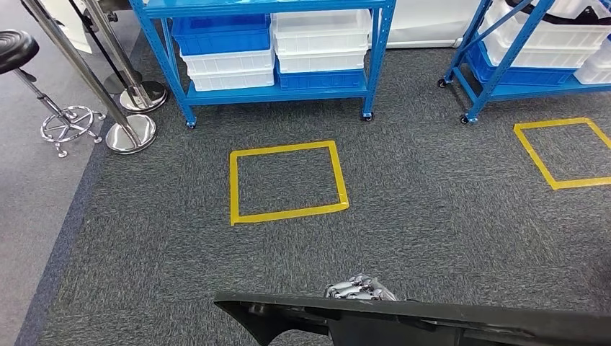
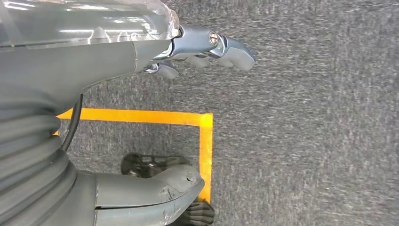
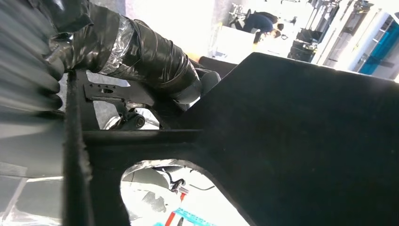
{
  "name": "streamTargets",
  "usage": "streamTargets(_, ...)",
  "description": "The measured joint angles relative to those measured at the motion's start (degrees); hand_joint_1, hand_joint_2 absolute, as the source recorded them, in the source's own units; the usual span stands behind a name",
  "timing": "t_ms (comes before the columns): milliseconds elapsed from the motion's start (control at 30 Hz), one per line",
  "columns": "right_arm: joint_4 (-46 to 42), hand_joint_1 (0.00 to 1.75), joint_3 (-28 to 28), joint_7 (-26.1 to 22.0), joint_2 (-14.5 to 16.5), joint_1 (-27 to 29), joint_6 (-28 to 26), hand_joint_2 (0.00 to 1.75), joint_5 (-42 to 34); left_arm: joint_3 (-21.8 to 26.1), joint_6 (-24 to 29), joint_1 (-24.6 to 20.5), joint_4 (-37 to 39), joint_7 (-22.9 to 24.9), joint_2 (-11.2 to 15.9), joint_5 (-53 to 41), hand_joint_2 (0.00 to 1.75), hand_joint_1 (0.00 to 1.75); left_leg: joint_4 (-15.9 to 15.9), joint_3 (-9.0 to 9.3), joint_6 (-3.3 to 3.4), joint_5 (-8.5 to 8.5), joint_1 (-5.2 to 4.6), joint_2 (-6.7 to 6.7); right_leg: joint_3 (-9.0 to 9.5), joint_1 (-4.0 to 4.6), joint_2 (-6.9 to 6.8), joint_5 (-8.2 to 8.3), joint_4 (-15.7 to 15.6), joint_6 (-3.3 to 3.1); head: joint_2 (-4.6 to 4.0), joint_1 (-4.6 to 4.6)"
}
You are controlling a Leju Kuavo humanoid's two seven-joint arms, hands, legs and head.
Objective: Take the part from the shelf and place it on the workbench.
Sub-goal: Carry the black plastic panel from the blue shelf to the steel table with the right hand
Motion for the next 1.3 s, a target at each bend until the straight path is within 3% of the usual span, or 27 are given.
streamTargets(67,-0.19,1.75,0.01,0.00,0.11,-0.01,0.00,1.75,0.03,0.00,0.08,-0.28,-0.02,0.02,0.19,-0.09,1.75,0.00,-8.02,5.61,0.79,-2.30,-0.44,-0.02,-0.62,0.05,-0.12,1.06,0.30,0.46,0.00,0.02)
streamTargets(100,-0.28,1.75,0.01,0.00,0.17,-0.01,0.00,1.75,0.04,0.01,0.11,-0.36,-0.02,0.04,0.23,-0.18,1.75,0.00,-10.06,6.67,1.04,-2.85,-0.62,0.01,-0.74,0.00,-0.19,1.66,0.19,0.81,-0.01,0.01)
streamTargets(167,-0.39,1.75,0.02,0.00,0.22,0.04,-0.01,1.75,0.06,0.03,0.19,-0.29,-0.01,0.09,0.22,-0.31,1.75,0.00,-10.75,5.95,1.63,-1.67,-0.59,0.17,-1.11,-0.20,-0.13,2.16,0.03,1.53,-0.01,0.02)
streamTargets(200,-0.43,1.75,0.01,0.00,0.23,0.09,-0.01,1.75,0.08,0.05,0.21,-0.25,-0.01,0.13,0.22,-0.36,1.75,0.00,-10.96,5.27,2.04,-0.80,-0.46,0.34,-1.54,-0.27,0.02,0.77,0.77,1.86,-0.01,0.03)
streamTargets(233,-0.45,1.75,0.01,0.00,0.22,0.13,-0.01,1.75,0.12,0.06,0.21,-0.20,0.00,0.15,0.20,-0.39,1.75,0.00,-11.14,4.42,2.37,0.11,-0.32,0.51,-2.10,-0.35,0.19,-1.78,2.43,2.14,-0.01,0.03)
streamTargets(300,-0.49,1.75,0.01,-0.01,0.23,0.16,0.01,1.75,0.21,0.07,0.15,-0.21,0.00,0.18,0.14,-0.43,1.75,0.00,-10.95,2.35,2.76,1.69,-0.25,0.71,-3.42,-0.70,0.35,-8.21,8.69,2.67,-0.01,0.02)
streamTargets(333,-0.49,1.75,0.02,-0.02,0.24,0.16,0.02,1.75,0.25,0.07,0.11,-0.21,0.00,0.18,0.11,-0.46,1.75,0.00,-10.80,1.29,2.74,2.35,-0.23,0.74,-3.89,-0.87,0.35,-9.88,12.18,2.93,-0.01,0.02)
streamTargets(367,-0.49,1.75,0.02,-0.03,0.24,0.16,0.03,1.75,0.28,0.07,0.07,-0.20,0.00,0.21,0.07,-0.48,1.75,0.00,-10.56,0.16,2.63,3.00,-0.19,0.77,-4.07,-1.06,0.35,-9.68,15.08,3.17,-0.01,0.02)
streamTargets(433,-0.49,1.75,0.02,-0.05,0.25,0.16,0.04,1.75,0.34,0.07,0.12,-0.16,0.00,0.52,0.01,-0.49,1.75,0.00,-9.78,-2.24,2.18,4.07,-0.01,0.82,-2.51,-1.47,0.34,-5.33,16.49,3.59,-0.01,0.02)
streamTargets(467,-0.49,1.75,0.02,-0.05,0.25,0.15,0.04,1.75,0.41,0.08,0.23,-0.14,0.00,0.72,-0.02,-0.49,1.75,0.00,-9.20,-3.36,1.88,4.53,0.09,0.83,-0.38,-1.69,0.32,-3.38,14.52,3.74,-0.01,0.02)
streamTargets(500,-0.50,1.75,0.03,-0.05,0.25,0.12,0.03,1.75,0.56,0.10,0.40,-0.14,0.00,0.92,-0.04,-0.48,1.75,0.00,-8.51,-4.30,1.57,4.84,0.10,0.82,2.78,-1.82,0.32,-3.02,10.75,3.82,-0.01,0.02)
streamTargets(567,-0.68,1.75,0.04,-0.08,0.25,0.00,-0.13,1.75,1.15,0.15,0.75,-0.17,0.00,1.10,-0.06,-0.49,1.75,0.00,-7.20,-5.50,0.91,5.30,0.00,0.73,8.65,-1.78,0.37,-6.06,2.29,3.52,-0.01,0.02)
streamTargets(600,-0.80,1.75,0.04,-0.11,0.24,-0.05,-0.23,1.75,1.51,0.18,0.89,-0.18,0.00,1.14,-0.06,-0.50,1.75,0.00,-6.78,-5.90,0.53,5.60,-0.05,0.69,10.16,-1.62,0.42,-7.53,-0.31,3.21,-0.01,0.01)
streamTargets(633,-0.90,1.75,0.04,-0.14,0.24,-0.07,-0.33,1.75,1.81,0.23,0.97,-0.17,0.00,1.17,-0.08,-0.51,1.75,0.00,-6.60,-6.19,0.09,5.97,-0.01,0.66,10.44,-1.54,0.47,-8.18,-1.39,2.73,-0.01,0.00)
streamTargets(700,-0.95,1.75,0.05,-0.16,0.23,-0.07,-0.40,1.75,2.09,0.37,1.04,-0.07,0.00,1.26,-0.09,-0.52,1.75,0.00,-5.86,-6.93,-0.65,5.48,0.24,0.57,9.73,-1.55,0.42,-7.59,-1.41,1.62,-0.01,0.01)
streamTargets(767,-0.96,1.75,0.07,-0.15,0.24,-0.06,-0.40,1.75,2.15,0.46,1.05,0.03,0.00,1.36,-0.13,-0.52,1.75,0.00,-1.97,-8.38,-1.13,1.77,0.49,0.47,8.97,-1.49,0.37,-6.72,-1.45,0.67,-0.01,0.01)
streamTargets(833,-0.97,1.75,0.09,-0.23,0.25,-0.05,-0.36,1.75,2.25,0.48,1.05,0.02,0.00,1.39,-0.16,-0.55,1.75,0.00,5.20,-10.57,-1.42,-2.62,0.55,0.45,8.05,-1.12,0.56,-6.00,-1.30,0.28,-0.01,0.01)
streamTargets(867,-0.97,1.75,0.14,-0.29,0.25,-0.05,-0.32,1.75,2.32,0.48,1.04,0.01,0.01,1.38,-0.18,-0.57,1.75,0.00,8.10,-11.26,-1.45,-3.57,0.54,0.43,7.55,-0.90,0.75,-5.69,-1.17,0.20,-0.01,0.01)
streamTargets(900,-0.97,1.75,0.22,-0.37,0.25,-0.06,-0.30,1.75,2.42,0.48,1.03,0.01,0.01,1.38,-0.21,-0.58,1.75,0.00,9.37,-11.17,-1.36,-3.42,0.53,0.40,7.07,-0.68,0.98,-5.42,-1.01,0.12,-0.01,0.01)
streamTargets(933,-0.97,1.75,0.33,-0.40,0.25,-0.12,-0.29,1.75,2.54,0.48,1.02,0.02,0.01,1.37,-0.24,-0.62,1.75,0.00,8.44,-10.03,-1.12,-2.32,0.47,0.30,6.65,-0.47,1.30,-5.22,-0.83,0.09,-0.01,0.01)
streamTargets(1033,-0.64,1.75,1.09,0.47,0.79,-1.97,-0.68,1.75,3.36,0.48,0.89,-0.08,0.01,1.30,-0.27,-1.24,1.75,0.00,-2.19,-3.14,0.54,1.20,0.23,-1.95,5.86,-0.14,2.67,-4.74,-0.45,0.18,-0.01,0.02)
streamTargets(1100,-0.04,1.75,1.86,1.50,1.45,-4.27,-1.33,1.75,3.98,0.47,0.80,-0.34,0.04,1.29,-0.30,-1.78,1.75,0.00,-6.30,-0.82,1.27,1.36,-0.01,-3.13,5.34,-0.42,3.67,-4.26,-0.35,0.68,-0.01,0.01)
streamTargets(1200,0.48,1.75,2.48,2.08,1.80,-5.76,-1.73,1.75,4.27,0.48,0.76,-0.98,0.07,1.33,-0.48,-2.15,1.75,0.00,-8.56,-0.07,1.68,1.93,0.08,-1.76,4.69,-0.51,4.22,-4.03,-0.20,1.74,-0.01,0.01)
streamTargets(1233,0.58,1.75,2.53,2.13,1.80,-6.09,-1.74,1.75,4.40,0.48,0.75,-1.12,0.07,1.34,-0.57,-2.22,1.75,0.00,-9.39,0.16,1.91,2.24,0.27,-1.16,4.06,-0.43,3.62,-4.86,0.89,2.00,0.00,0.01)
streamTargets(1300,0.80,1.75,2.75,2.13,1.77,-6.93,-1.75,1.75,4.78,0.48,0.69,-1.18,0.07,1.39,-0.75,-2.37,1.75,0.00,-10.13,0.19,2.22,2.66,0.47,0.04,1.20,-0.58,1.95,-8.08,6.43,2.49,0.00,0.02)
